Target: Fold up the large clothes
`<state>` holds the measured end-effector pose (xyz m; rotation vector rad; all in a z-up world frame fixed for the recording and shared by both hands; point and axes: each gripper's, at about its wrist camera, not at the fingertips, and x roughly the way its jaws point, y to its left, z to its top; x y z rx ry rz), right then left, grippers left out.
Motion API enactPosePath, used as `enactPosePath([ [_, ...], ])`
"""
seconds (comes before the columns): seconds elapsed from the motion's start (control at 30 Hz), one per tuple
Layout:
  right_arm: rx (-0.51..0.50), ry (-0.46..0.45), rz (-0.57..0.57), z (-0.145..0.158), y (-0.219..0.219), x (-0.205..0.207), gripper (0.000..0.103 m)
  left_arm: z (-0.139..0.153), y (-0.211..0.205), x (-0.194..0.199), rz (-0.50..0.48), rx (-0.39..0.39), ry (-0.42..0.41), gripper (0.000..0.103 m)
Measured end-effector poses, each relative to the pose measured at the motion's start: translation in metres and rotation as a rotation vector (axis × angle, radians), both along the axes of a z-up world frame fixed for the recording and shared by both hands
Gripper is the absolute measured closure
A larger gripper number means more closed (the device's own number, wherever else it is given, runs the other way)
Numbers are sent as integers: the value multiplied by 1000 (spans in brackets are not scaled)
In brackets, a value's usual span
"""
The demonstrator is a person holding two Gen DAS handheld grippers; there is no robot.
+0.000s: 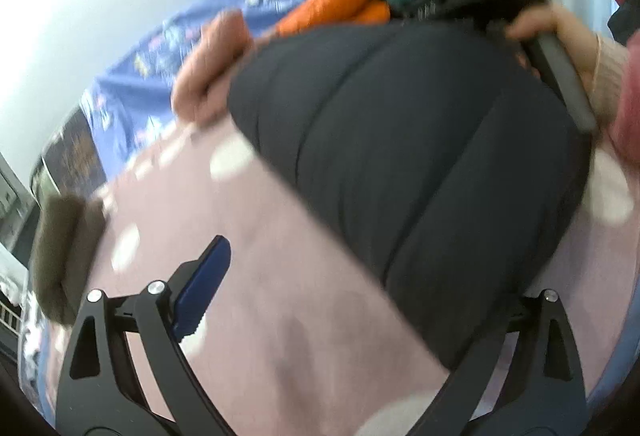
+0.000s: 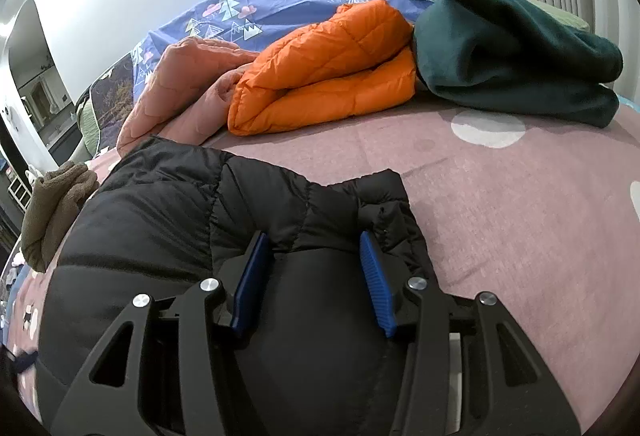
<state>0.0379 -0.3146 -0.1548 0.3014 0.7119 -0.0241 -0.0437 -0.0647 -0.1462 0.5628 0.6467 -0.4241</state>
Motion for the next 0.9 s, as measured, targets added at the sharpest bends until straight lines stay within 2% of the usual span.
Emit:
enactPosePath([
  [0.1, -26, 1, -1, 1, 4, 0, 55, 1, 1, -13, -9, 38, -41, 8],
  [0.17, -21, -1, 0, 1, 4, 0, 55, 4, 3, -15, -37, 33, -22, 12],
  [0.2, -22, -1, 0, 1, 4, 0, 55, 7, 5, -15, -51, 13, 9, 15],
  [0.27, -26, -2, -2, 0, 4, 0, 55, 20, 13, -16, -110, -72, 119, 29],
  [0.37, -16, -4, -4, 0, 2, 0, 55, 40, 37, -17, -213, -178, 281, 37],
  [0.4, -16, -5, -5, 0, 2, -1, 55, 48, 47, -17, -230, -211, 319, 39],
  [0.47, -26, -9, -6, 0, 4, -1, 55, 65, 62, -15, -229, -269, 333, 51],
  [0.53, -35, -10, -6, 1, 5, -1, 54, 85, 73, 1, -196, -332, 296, 53],
  [0.6, -35, -10, -7, 0, 6, -1, 54, 107, 74, 33, -167, -439, 224, 55],
  [0.7, -32, -10, -6, 0, 6, -1, 54, 116, 55, 74, -167, -530, 185, 56],
  [0.8, -33, -11, -7, 0, 5, -1, 54, 110, 17, 140, -145, -603, 248, 56],
  [0.9, -26, -13, -7, -1, 5, -1, 54, 92, -15, 192, -95, -597, 314, 57],
])
